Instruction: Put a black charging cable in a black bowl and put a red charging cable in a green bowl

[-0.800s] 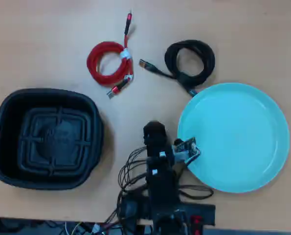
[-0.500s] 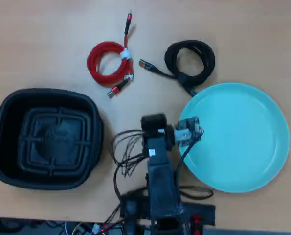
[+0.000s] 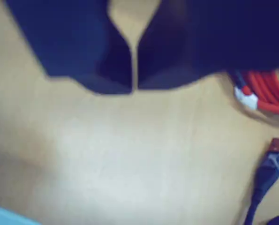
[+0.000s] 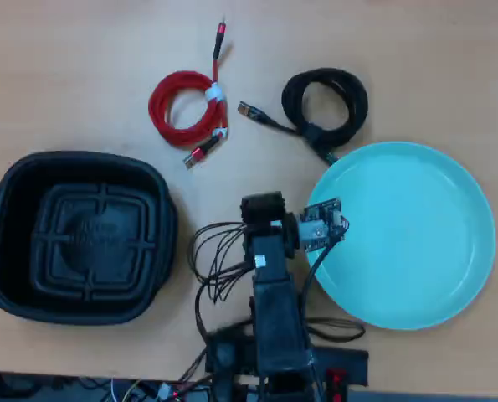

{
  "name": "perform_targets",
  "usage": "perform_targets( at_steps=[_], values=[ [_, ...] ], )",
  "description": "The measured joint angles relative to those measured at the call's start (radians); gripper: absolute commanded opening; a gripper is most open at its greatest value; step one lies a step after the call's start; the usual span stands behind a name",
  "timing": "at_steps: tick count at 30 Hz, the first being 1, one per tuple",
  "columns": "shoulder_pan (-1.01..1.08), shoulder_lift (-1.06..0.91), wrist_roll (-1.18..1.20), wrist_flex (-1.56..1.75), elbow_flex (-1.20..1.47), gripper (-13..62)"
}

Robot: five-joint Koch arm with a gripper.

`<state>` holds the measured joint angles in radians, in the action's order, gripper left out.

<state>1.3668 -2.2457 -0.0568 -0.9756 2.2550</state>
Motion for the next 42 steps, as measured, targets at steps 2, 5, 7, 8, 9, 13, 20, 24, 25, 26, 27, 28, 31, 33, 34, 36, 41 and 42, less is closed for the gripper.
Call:
perform_targets(
  at_steps=[2,5,7,8,9,13,20,24,25,26,27,28,31,33,34,36,41,42],
  values=[
    [-0.003,0.0,0.0,0.0,0.0,-6.5],
    [-0.003,0.0,0.0,-0.002,0.0,-6.5],
    [0.002,0.0,0.0,0.0,0.0,-6.5],
    [0.005,0.0,0.0,0.0,0.0,-6.5],
    [0.011,0.0,0.0,-0.002,0.0,-6.4],
    [0.034,0.0,0.0,0.0,0.0,-6.7],
    [0.034,0.0,0.0,0.06,0.025,-6.2],
    [0.034,0.0,0.0,0.067,0.026,-6.3],
    [0.035,0.0,0.0,0.067,0.026,-6.4],
    [0.034,0.0,0.0,0.067,0.026,-6.4],
    [0.035,-0.002,-0.002,0.067,0.026,-6.4],
    [0.038,0.0,0.0,0.067,0.026,-6.4],
    [0.038,-0.002,0.0,0.069,0.026,-6.5],
    [0.038,-0.002,-0.002,0.071,0.026,-6.6],
    [0.041,-0.002,0.0,0.074,0.026,-6.5],
    [0.043,-0.002,0.0,0.077,0.026,-6.6],
    [0.06,-0.002,0.0,0.081,0.026,-6.2],
    [0.063,0.0,-0.002,0.092,0.026,-6.0]
  ],
)
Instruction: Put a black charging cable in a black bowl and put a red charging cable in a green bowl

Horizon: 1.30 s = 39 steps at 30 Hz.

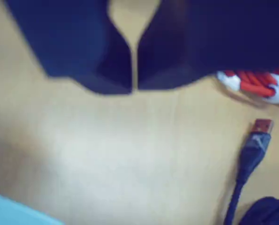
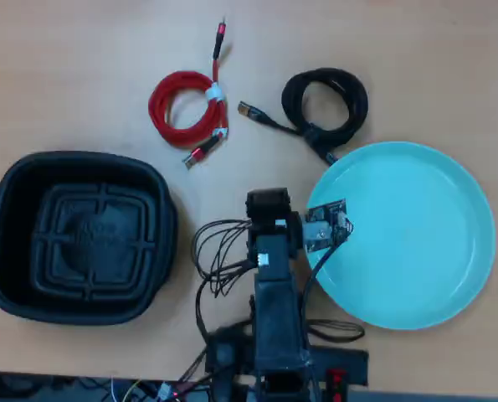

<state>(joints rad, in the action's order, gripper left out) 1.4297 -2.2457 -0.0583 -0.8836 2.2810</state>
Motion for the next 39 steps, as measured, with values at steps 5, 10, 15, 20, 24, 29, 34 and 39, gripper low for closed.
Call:
perform_targets(
  at_steps=[5,10,15,20,24,29,34,39],
  values=[
    [0.0,0.044,0.0,0.242,0.0,-5.9],
    [-0.002,0.156,0.0,0.414,0.0,-6.2],
    [0.002,0.238,0.0,0.394,-0.035,-6.2],
    [0.002,0.402,-0.026,0.209,-0.275,-6.3],
    [-0.003,0.592,-0.057,-0.017,-0.532,-6.3],
    [-0.012,0.739,-0.049,-0.19,-0.769,-3.4],
    [-0.032,0.805,-0.041,-0.201,-0.769,5.7],
    [-0.048,0.805,-0.02,-0.204,-0.769,13.5]
  ],
)
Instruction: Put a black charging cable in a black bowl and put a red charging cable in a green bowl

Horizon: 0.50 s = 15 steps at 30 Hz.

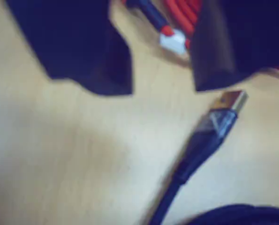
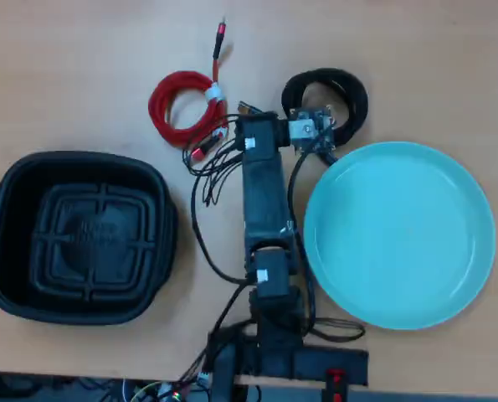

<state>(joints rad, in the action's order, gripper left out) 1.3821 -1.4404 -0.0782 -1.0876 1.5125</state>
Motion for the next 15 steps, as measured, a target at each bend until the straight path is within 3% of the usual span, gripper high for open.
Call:
perform_targets(
  at_steps=[15],
  values=[
    [0.092,0.021,0.238,-0.015,0.0,17.9]
  ],
)
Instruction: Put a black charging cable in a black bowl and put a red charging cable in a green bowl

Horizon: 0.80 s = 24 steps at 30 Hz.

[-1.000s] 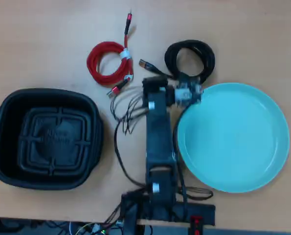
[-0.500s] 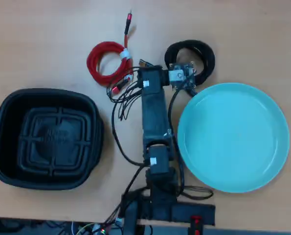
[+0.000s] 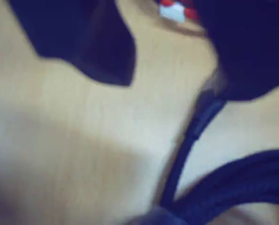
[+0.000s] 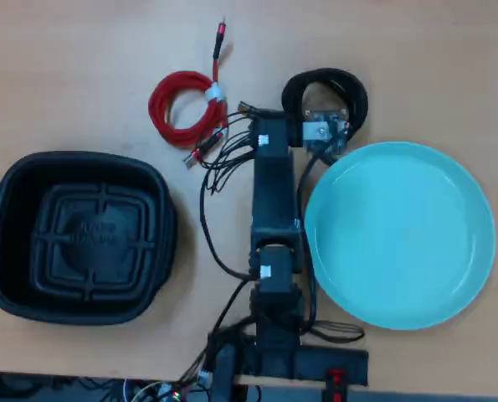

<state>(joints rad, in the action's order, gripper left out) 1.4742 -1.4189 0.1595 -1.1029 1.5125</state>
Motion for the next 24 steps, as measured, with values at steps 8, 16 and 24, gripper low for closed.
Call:
perform_targets(
  at_steps=[8,16,24],
  values=[
    [0.006,0.0,0.006,-0.034,0.0,40.8],
    [0.066,0.021,0.017,-0.04,0.002,39.9],
    [0.133,0.084,0.015,-0.041,0.0,39.8]
  ],
)
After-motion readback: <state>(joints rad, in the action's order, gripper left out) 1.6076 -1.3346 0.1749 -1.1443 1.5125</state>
